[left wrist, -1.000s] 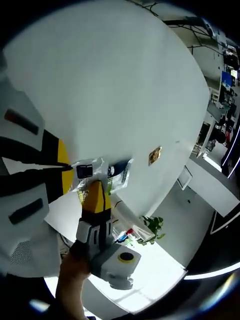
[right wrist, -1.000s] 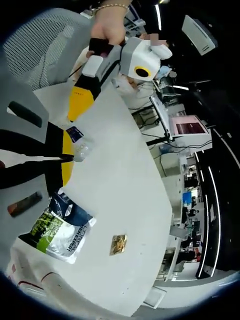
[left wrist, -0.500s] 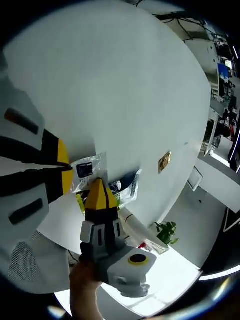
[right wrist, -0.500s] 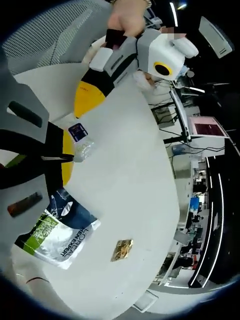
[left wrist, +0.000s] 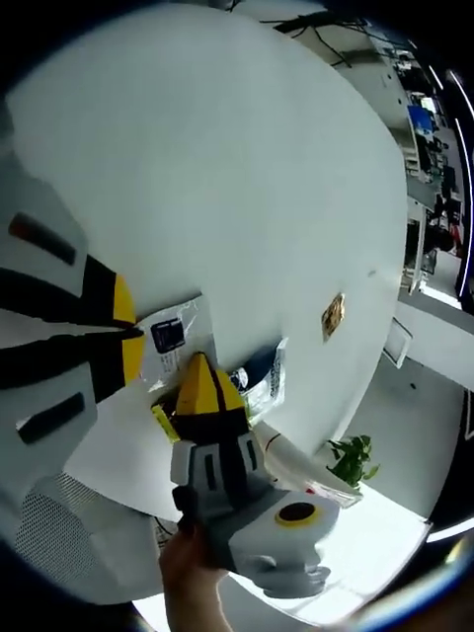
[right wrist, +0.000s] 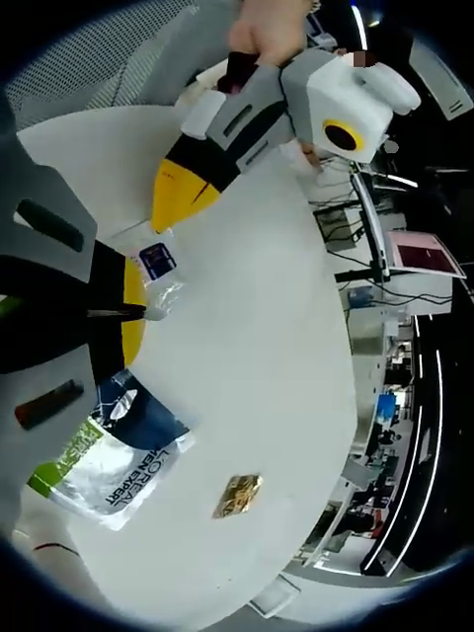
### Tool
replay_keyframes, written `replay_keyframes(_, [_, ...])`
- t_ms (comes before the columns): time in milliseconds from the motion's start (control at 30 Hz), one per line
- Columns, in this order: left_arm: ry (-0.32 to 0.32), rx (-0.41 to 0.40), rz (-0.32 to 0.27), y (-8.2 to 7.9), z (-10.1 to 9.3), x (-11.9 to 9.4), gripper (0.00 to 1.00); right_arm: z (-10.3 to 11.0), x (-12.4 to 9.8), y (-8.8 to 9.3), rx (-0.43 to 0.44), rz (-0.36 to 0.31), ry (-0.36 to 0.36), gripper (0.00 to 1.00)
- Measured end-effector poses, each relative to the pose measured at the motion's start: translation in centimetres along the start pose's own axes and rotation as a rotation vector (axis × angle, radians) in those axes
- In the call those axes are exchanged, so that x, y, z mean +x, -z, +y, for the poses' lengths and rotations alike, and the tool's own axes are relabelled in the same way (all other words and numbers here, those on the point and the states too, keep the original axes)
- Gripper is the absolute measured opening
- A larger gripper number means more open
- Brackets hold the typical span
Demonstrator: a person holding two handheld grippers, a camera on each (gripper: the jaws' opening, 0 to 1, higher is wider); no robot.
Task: Arrange the skincare products in the storage area until every visible bottle or jar stands upright without overlapping.
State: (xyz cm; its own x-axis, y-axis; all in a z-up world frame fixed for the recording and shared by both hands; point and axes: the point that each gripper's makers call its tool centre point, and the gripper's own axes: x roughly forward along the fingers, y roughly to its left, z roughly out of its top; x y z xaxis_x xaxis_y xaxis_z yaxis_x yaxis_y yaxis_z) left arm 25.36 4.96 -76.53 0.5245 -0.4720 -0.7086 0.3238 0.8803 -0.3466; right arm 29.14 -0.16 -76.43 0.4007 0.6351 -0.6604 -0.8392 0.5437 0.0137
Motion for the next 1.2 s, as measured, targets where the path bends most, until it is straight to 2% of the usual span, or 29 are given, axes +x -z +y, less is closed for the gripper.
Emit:
replay_keyframes(167, [-0.005, 0.037, -0.001, -0.1, -0.1, 0.1, 0.03, -0.2, 0.3, -0.1, -0.007, -0.001, -0.001, 0.01])
replay_keyframes(333, [-0.038, 0.174, 0.024, -0.2, 0.4, 0.0, 0.04, -0.2, 0.5, -0.1, -0.021, -0.004, 0.000, 0.01])
replay_keyframes(400, [-0.068, 0.210, 0.041, -0.1, 0.9, 0.0, 0.03, -0.2, 0.5, -0.1, -0.025, -0.004, 0.001, 0.01])
replay_keyframes(433, [-0.071, 0.219, 0.027, -0.4, 1.1, 0.0, 0.02, -0.2, 0.5, -0.1, -0.028, -0.004, 0.002, 0.01])
replay_keyframes(567, [-0.062, 0.221, 0.009, -1.1, 0.7, 0.0, 0.04, -0.2, 0.5, 0.0, -0.026, -0.006, 0.001, 0.01])
replay_keyframes(633, [-0.028, 0.276, -0.031, -2.0, 0.0, 0.4, 0.08, -0.3, 0.6, 0.0, -0.031, -0.006, 0.001, 0.01])
replay_keyframes(733, [0.002, 0.383, -0.052, -2.8, -1.2, 1.0, 0.12, -0.2, 0.7, 0.0, -0.031, -0.007, 0.003, 0.01])
replay_keyframes(933, [-0.016, 0.476, -0.020, -2.7, -1.6, 2.4, 0.20, -0.3, 0.7, 0.0, -0.037, -0.005, 0.000, 0.01])
replay_keyframes(967, [-0.016, 0.487, -0.018, -2.7, -2.0, 2.2, 0.20, -0.3, 0.7, 0.0, -0.038, -0.005, 0.001, 0.01])
replay_keyframes(1067, [-0.031, 0.532, 0.012, -2.4, -1.4, 2.5, 0.19, -0.3, 0.7, 0.0, -0.040, -0.006, 0.001, 0.01])
replay_keyframes(1200, [-0.029, 0.539, 0.003, -2.7, -1.1, 2.7, 0.21, -0.2, 0.7, -0.1, -0.044, -0.005, -0.002, 0.01])
